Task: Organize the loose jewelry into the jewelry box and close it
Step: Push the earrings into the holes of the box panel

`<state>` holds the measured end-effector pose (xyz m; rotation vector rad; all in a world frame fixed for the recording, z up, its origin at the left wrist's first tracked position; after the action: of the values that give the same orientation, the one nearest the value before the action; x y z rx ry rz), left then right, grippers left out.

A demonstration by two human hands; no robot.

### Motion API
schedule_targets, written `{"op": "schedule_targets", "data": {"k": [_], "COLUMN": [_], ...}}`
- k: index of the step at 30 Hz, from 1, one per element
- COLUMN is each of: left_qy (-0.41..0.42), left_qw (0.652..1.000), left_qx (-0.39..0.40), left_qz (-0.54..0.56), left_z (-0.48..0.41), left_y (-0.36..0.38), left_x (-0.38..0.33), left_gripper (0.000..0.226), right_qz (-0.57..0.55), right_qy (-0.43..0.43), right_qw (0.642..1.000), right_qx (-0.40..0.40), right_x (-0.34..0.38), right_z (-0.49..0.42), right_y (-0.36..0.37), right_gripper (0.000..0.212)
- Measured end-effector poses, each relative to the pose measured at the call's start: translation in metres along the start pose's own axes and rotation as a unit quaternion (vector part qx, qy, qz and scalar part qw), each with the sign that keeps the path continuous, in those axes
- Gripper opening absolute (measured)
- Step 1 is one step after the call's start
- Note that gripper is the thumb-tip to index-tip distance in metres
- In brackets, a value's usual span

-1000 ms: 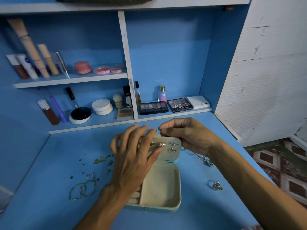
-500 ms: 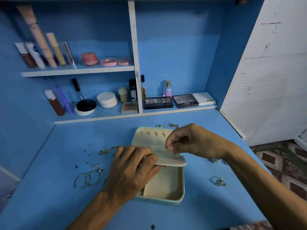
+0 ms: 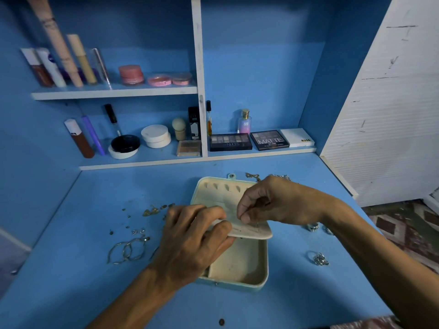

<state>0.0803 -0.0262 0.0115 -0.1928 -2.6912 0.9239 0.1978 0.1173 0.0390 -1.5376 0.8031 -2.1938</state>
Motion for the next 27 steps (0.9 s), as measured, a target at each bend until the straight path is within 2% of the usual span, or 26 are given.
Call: {"op": "schedule_targets", "data": {"k": [22, 27], "left_qy": [0.004, -0.004], "left_qw": [1.0, 1.0], "left_qx": [0.013, 0.003], "left_qz": [0.0, 0.005], "left_z": [0.002, 0.0], "left_y": [0.003, 0.002], "left_x": [-0.002, -0.001], "left_gripper": [0.03, 0.027], "right_qz": [0.057, 0.11], "right_qy": [0.029, 0.029], "right_qw": [0.996, 0.992], "right_qx": [0.069, 0.046], "right_x": [0.015, 0.019], "right_z": [-0.005, -0.002], "right_y": [0.001, 0.0], "right_gripper": [0.012, 0.016]}}
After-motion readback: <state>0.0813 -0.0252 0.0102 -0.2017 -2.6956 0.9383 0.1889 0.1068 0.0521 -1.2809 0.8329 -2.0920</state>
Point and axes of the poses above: each hand's wrist, its own z-axis away from the middle knuckle, its own y-axis out of the palm, x = y × z, the point moved 5 cm from there along -z, towards the middle knuckle, and after that the axes turned 9 degrees about x, right-handed, at the moved point
